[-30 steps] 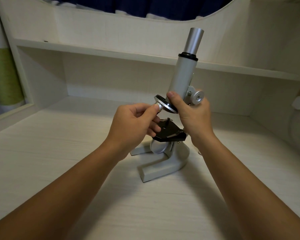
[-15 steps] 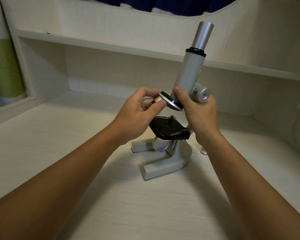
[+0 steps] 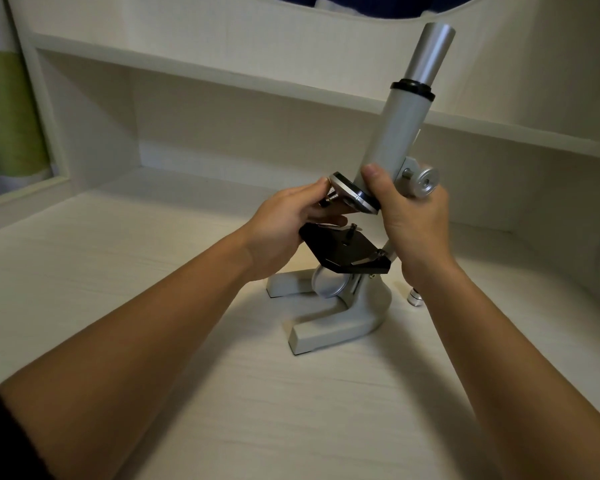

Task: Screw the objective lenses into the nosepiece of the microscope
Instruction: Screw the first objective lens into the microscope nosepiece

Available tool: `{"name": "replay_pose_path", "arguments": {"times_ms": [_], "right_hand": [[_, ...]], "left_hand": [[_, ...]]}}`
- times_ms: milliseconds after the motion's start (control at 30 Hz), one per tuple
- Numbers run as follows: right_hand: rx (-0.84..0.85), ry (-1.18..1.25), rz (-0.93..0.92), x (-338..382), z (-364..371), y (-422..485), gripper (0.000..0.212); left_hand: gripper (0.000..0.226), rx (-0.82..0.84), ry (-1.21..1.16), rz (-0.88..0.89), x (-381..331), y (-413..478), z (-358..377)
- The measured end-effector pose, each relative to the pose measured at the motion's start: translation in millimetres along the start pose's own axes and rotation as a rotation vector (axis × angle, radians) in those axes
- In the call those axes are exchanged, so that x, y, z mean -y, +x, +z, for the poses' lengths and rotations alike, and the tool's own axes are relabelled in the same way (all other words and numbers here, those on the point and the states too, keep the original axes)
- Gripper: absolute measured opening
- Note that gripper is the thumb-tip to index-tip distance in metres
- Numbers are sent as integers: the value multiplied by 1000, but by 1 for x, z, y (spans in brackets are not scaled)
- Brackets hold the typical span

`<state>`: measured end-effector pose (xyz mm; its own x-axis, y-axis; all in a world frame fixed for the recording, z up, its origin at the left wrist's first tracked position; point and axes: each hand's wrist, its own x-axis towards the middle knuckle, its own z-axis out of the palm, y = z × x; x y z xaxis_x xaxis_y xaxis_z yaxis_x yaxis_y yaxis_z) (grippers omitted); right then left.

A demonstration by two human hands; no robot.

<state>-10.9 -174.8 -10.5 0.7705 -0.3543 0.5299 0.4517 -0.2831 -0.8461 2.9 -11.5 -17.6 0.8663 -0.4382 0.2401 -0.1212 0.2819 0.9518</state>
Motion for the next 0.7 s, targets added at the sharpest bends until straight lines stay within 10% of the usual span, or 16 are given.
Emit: {"name": "replay_pose_path", "arguments": {"times_ms": [500,700], "right_hand": [[56,66,-11,-2,0,4,53],[186,-60,-9,-1,-12,6,85]], "left_hand": [[35,-94,26,47,4,1,4],[31,-186,207,165,3,0,4]]}}
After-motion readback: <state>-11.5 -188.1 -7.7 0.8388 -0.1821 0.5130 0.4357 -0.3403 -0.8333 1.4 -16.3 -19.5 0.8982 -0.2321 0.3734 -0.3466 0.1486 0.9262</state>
